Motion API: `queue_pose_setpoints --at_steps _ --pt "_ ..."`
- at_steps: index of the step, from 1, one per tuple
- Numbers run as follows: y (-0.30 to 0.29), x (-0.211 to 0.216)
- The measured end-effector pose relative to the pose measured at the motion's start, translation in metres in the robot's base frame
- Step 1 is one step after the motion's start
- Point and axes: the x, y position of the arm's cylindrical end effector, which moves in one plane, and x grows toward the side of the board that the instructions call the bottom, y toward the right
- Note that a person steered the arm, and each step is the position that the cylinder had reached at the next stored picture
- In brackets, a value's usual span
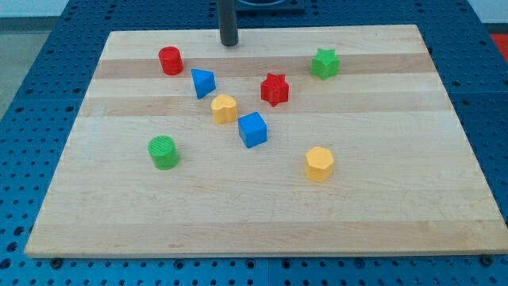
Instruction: Move blue triangle towards center left
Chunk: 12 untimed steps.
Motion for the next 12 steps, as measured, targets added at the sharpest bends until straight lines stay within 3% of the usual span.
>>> queue_pose_setpoints --at_steps 3,7,8,12 --pt "0.000 0.000" --pt "0.000 -0.031" --pt "0.006 0.016" --pt "0.007 0.062"
